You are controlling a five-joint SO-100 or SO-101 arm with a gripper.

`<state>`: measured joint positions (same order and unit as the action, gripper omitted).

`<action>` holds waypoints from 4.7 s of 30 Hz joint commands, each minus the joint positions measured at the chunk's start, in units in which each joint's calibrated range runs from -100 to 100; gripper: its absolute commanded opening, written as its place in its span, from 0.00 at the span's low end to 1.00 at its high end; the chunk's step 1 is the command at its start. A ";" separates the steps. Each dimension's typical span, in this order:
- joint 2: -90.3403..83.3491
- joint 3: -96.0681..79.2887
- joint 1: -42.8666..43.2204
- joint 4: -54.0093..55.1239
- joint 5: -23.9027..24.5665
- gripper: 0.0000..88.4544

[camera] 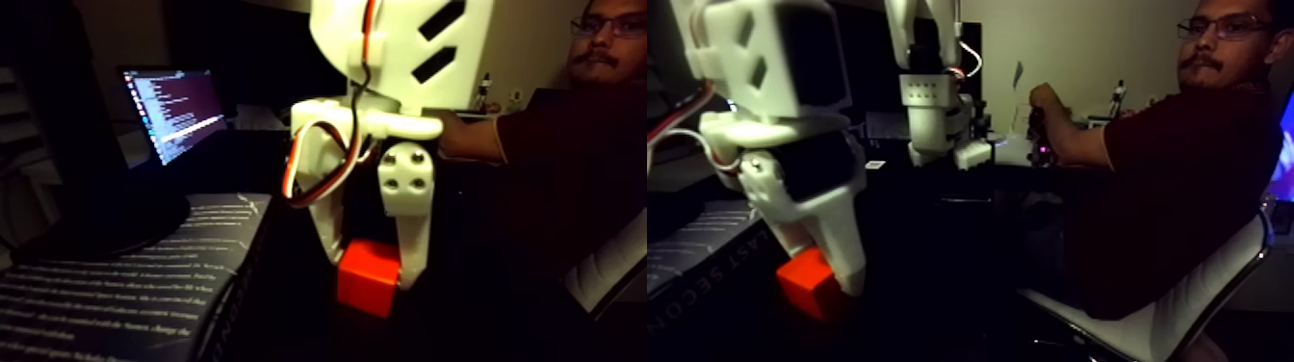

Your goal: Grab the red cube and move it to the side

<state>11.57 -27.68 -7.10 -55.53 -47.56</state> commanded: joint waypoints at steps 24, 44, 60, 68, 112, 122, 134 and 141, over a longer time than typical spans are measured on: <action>-0.31 0.15 1.94 -3.85 0.22 0.22; -5.85 0.06 1.36 1.64 3.73 0.30; -4.76 0.42 0.03 4.68 3.89 0.30; -4.09 0.33 0.44 4.77 5.34 0.30; -1.07 4.14 0.94 4.60 8.42 0.19; -1.65 -0.03 1.94 4.77 8.37 0.18; -1.65 0.42 1.94 4.77 8.53 0.11; -1.57 -0.03 1.94 4.18 8.42 0.11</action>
<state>10.98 -27.59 -5.56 -50.96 -39.01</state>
